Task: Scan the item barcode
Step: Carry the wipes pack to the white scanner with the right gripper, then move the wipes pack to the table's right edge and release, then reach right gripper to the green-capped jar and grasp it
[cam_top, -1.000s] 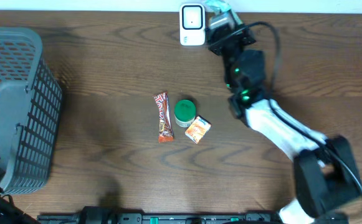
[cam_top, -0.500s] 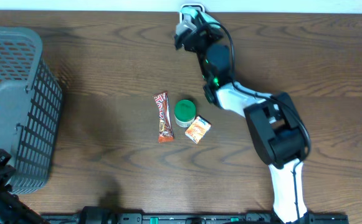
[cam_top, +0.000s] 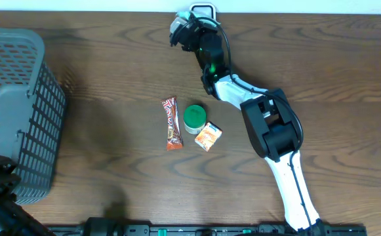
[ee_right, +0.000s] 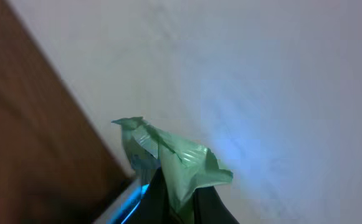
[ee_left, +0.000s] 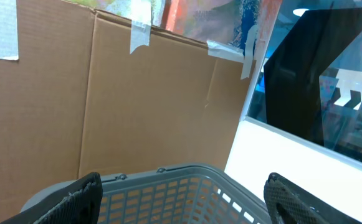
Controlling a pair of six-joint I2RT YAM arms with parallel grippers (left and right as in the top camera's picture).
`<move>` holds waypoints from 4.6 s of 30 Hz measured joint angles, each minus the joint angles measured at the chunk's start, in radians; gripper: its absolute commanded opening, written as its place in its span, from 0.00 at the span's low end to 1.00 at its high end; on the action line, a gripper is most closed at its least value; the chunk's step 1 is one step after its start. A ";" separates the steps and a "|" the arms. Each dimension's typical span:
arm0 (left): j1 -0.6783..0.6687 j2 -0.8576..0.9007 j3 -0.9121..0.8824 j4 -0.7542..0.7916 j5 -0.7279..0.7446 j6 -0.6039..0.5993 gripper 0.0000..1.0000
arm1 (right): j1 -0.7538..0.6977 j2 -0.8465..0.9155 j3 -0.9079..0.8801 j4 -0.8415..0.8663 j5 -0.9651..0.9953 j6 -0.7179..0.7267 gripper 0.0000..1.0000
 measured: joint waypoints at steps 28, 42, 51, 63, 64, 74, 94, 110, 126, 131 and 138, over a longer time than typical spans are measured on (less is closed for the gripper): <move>0.000 0.000 0.000 0.000 0.000 0.000 0.83 | 0.023 -0.291 0.004 -0.668 0.048 0.004 0.01; 0.000 0.000 0.000 -0.002 0.000 0.000 0.83 | -0.214 -0.631 0.015 -1.306 0.146 0.285 0.01; 0.000 0.000 0.000 -0.053 0.000 0.000 0.83 | -0.602 -0.619 0.013 -1.503 0.153 0.668 0.01; 0.000 0.000 0.000 -0.195 0.000 -0.003 0.83 | -1.012 -0.579 -0.132 -1.440 0.035 0.973 0.01; 0.000 0.000 0.000 -0.206 0.000 -0.003 0.83 | -1.041 -0.566 -0.162 -1.420 0.011 0.978 0.02; 0.000 0.000 0.000 -0.293 0.000 -0.003 0.83 | -1.245 -0.468 -0.334 -1.268 -0.080 1.032 0.01; 0.000 0.000 0.000 -0.307 0.000 -0.003 0.83 | -1.391 -0.664 -0.211 -1.434 -0.660 1.051 0.99; 0.000 -0.001 -0.001 -0.247 0.000 -0.002 0.83 | -0.745 -0.805 -0.219 -1.770 -0.828 1.038 0.99; 0.000 -0.022 -0.001 -0.406 0.000 -0.003 0.83 | 0.021 -0.780 -0.241 -1.658 -0.376 0.983 0.99; 0.000 -0.070 -0.001 -0.459 0.000 -0.003 0.83 | 0.146 -0.735 -0.242 -1.592 -0.269 0.962 0.99; 0.000 -0.183 -0.001 -0.510 0.000 -0.002 0.83 | 0.145 -0.605 -0.242 -1.596 -0.217 0.919 0.99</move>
